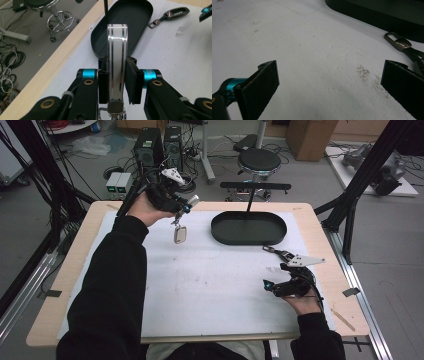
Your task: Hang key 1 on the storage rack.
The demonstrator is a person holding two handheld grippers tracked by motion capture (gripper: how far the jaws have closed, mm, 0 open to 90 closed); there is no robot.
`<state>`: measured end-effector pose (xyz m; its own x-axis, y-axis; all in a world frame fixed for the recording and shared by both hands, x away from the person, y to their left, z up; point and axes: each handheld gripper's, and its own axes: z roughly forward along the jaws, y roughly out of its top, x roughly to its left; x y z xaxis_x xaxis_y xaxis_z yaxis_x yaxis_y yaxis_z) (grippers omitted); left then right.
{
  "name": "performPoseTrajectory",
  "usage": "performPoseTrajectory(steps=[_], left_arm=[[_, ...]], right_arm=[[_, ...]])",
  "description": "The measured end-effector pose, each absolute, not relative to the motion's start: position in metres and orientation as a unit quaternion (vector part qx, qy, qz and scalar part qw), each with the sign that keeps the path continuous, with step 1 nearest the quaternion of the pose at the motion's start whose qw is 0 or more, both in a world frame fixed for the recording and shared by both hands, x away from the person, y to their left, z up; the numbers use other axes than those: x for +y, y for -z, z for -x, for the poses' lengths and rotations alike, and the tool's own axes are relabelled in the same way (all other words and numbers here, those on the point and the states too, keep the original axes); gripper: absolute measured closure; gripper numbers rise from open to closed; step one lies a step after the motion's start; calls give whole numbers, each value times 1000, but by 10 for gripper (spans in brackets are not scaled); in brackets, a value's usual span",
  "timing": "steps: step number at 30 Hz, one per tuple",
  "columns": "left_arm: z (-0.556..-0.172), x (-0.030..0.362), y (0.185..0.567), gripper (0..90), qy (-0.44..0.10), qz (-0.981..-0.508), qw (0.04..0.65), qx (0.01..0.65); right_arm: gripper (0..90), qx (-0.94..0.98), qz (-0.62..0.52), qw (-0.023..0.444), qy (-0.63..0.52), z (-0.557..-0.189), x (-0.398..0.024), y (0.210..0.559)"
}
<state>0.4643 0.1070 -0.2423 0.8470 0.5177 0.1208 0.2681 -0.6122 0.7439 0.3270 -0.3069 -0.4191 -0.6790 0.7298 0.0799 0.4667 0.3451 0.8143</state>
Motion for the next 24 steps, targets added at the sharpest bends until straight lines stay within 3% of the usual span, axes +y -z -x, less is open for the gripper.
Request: performPoseTrajectory(steps=[9, 24], left_arm=[[-482, 78, 232, 747, -166, -881, 387, 216], [-495, 53, 189, 747, -213, -857, 427, 198]], right_arm=[[8, 805, -375, 149, -434, -328, -307, 420], [8, 805, -372, 149, -437, -327, -308, 420]])
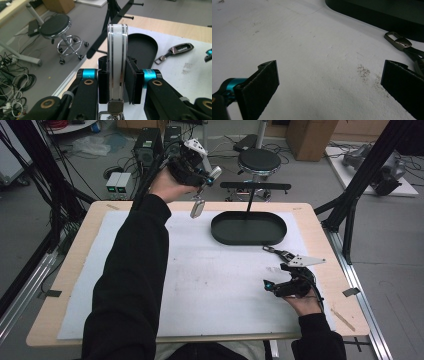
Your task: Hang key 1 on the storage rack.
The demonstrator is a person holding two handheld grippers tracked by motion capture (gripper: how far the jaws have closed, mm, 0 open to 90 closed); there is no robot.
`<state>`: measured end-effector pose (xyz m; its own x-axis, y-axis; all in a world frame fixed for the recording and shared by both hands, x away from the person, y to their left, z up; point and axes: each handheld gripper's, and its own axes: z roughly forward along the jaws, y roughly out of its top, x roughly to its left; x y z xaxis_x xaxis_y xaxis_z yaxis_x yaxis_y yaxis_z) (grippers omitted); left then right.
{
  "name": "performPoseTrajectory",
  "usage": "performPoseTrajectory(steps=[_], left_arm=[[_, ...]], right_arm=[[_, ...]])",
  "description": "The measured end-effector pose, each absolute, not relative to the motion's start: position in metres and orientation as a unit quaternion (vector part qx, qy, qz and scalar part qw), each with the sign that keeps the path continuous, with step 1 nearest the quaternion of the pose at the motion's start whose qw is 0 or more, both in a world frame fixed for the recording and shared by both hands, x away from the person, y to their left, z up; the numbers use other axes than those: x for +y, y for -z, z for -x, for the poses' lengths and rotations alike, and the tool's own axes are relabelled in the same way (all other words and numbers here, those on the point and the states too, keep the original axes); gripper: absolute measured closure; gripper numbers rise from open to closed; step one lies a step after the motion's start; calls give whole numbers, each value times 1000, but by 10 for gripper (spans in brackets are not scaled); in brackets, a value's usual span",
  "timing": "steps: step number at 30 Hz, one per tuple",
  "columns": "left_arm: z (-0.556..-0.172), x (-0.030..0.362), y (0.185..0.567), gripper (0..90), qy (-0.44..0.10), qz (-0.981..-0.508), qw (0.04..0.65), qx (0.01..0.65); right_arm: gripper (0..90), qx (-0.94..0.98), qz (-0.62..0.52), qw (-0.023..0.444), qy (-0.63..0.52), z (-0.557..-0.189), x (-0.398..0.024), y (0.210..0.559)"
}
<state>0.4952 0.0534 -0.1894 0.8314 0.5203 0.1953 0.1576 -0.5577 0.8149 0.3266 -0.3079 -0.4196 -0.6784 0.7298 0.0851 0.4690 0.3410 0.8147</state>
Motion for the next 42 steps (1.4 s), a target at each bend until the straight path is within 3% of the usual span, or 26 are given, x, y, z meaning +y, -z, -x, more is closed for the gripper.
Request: performPoseTrajectory(steps=[23, 42], left_arm=[[-531, -15, 215, 747, -220, -860, 413, 203], [-550, -37, 225, 748, -255, -828, 445, 228]], right_arm=[[8, 802, -379, 149, -437, -321, -312, 421], [8, 803, -382, 149, -433, -317, -317, 423]])
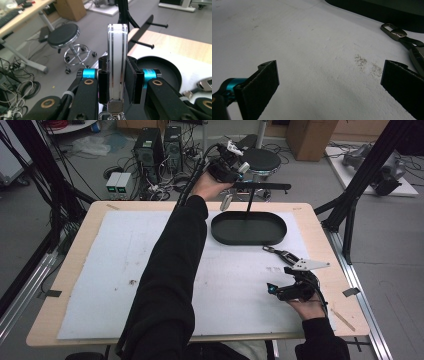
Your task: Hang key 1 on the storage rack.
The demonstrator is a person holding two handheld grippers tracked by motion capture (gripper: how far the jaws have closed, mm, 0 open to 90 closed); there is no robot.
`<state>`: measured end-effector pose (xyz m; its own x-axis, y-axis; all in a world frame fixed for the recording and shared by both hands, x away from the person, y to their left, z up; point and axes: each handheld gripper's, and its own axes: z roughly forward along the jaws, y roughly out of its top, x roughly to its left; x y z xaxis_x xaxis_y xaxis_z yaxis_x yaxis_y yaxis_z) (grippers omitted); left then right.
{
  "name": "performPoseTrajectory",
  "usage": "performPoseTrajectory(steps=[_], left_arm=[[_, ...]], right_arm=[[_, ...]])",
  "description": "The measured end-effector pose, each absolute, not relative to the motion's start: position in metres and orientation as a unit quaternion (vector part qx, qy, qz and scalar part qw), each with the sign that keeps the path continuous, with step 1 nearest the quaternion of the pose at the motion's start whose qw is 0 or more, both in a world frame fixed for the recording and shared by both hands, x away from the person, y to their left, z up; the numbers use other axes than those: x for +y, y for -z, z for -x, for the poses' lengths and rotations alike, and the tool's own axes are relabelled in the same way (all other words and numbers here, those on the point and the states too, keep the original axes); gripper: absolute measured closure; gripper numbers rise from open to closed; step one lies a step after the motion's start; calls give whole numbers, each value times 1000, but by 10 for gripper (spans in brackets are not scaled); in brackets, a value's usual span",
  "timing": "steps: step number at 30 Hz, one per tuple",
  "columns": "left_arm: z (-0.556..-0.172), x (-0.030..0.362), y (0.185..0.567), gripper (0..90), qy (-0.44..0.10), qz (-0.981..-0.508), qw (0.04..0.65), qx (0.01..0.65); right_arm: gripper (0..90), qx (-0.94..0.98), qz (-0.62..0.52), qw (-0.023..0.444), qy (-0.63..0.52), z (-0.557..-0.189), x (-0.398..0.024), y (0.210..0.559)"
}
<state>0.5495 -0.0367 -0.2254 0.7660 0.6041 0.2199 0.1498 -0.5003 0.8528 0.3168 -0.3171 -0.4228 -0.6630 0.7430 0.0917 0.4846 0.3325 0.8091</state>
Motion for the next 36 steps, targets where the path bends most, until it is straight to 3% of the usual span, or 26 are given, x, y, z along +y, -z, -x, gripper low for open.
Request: performPoseTrajectory(steps=[22, 26, 29, 33, 36], left_arm=[[-573, -39, 241, 736, -307, -801, 454, 243], [-571, -37, 239, 474, -299, -794, 461, 261], [-568, -34, 240, 356, -284, -797, 461, 267], [-564, -28, 241, 107, -256, -801, 474, 261], [-560, -20, 242, 59, -244, -799, 485, 260]], right_arm=[[8, 810, -377, 146, -425, -319, -313, 425], [8, 810, -378, 145, -424, -319, -313, 426], [8, 810, -378, 149, -422, -319, -313, 426], [8, 809, -378, 150, -424, -319, -313, 425], [8, 809, -380, 150, -423, -319, -313, 425]])
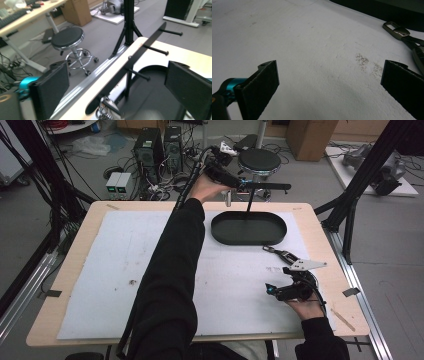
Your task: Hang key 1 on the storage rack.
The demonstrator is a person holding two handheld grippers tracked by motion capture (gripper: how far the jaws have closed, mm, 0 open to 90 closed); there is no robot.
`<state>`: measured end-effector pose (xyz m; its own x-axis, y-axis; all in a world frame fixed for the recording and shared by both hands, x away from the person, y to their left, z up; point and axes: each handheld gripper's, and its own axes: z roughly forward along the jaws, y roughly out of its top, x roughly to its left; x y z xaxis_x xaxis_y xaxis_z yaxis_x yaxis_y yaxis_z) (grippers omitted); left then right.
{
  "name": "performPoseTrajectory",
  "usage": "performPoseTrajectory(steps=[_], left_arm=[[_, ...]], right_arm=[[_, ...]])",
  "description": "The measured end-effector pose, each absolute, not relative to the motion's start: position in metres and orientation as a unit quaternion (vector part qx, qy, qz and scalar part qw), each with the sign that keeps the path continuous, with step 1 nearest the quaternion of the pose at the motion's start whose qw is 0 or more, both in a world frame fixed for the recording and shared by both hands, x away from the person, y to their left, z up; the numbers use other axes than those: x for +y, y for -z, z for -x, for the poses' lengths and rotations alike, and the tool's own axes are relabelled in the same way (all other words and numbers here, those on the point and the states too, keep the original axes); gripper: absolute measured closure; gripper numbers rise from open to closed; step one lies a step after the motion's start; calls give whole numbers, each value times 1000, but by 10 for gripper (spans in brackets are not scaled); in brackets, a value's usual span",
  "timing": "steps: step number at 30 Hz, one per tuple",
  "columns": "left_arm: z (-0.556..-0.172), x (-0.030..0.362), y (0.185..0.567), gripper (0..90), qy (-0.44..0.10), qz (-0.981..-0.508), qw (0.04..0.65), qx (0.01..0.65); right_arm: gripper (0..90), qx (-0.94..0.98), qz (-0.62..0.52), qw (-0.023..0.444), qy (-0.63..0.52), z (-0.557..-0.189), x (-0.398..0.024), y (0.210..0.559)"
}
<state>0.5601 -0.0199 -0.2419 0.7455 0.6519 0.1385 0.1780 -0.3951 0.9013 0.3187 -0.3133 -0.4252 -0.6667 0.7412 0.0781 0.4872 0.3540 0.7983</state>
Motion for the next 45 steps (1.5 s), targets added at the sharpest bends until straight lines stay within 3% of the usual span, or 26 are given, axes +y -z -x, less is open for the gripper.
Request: performPoseTrajectory(steps=[45], left_arm=[[-492, 92, 287, 59, -206, -792, 509, 268]], right_arm=[[8, 809, -384, 153, -418, -320, -312, 427]])
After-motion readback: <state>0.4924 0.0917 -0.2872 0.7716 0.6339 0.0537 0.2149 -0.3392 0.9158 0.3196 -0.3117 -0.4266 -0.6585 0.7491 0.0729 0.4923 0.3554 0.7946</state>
